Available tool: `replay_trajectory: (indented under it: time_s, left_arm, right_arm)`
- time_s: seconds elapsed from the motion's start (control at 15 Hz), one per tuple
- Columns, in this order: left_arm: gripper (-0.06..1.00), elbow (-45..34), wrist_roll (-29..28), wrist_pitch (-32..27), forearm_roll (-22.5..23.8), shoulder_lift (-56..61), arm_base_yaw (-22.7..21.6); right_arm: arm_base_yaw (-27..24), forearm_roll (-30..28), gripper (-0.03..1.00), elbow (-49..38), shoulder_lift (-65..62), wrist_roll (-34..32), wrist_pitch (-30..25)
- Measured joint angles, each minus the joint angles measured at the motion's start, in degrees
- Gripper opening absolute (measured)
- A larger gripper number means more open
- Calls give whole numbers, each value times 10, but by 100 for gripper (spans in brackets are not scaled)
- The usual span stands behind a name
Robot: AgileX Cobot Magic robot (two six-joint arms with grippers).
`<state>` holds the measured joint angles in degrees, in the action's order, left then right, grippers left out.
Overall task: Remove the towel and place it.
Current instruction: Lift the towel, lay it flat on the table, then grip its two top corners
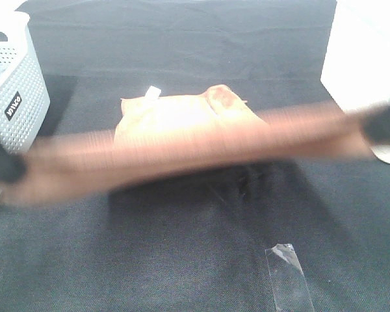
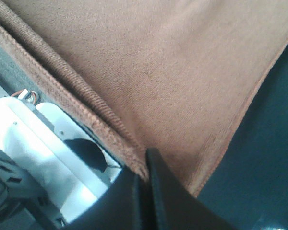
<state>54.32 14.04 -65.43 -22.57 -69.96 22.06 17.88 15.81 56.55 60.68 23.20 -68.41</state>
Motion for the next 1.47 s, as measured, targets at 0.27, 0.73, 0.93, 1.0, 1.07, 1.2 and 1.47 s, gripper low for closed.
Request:
replay_trajectory:
  time_s: [0.27, 0.73, 0.93, 1.0, 1.07, 1.2, 1.47]
  left_arm:
    - [0, -32, -34, 4, 10, 1, 50]
    - [0, -128, -50, 14, -29, 33, 50]
    - [0, -167, -51, 14, -60, 37, 65]
    - [0, -190, -58, 17, -68, 37, 92]
    - [0, -194, -69, 23, -68, 32, 109]
    - [0, -197, -82, 28, -65, 21, 127]
    - [0, -197, -104, 30, -65, -11, 130]
  right_arm:
    - [-3, 10, 0, -60, -37, -15, 0]
    - [-3, 55, 0, -142, -37, -28, 1]
    - [-3, 59, 0, -168, -37, -43, 0]
    - [-3, 64, 0, -183, -37, -44, -2]
    - [-3, 64, 0, -188, -37, -45, -3]
    - [-3, 63, 0, -196, -37, -45, -5]
    - [-5, 67, 0, -246, -26, -52, 2]
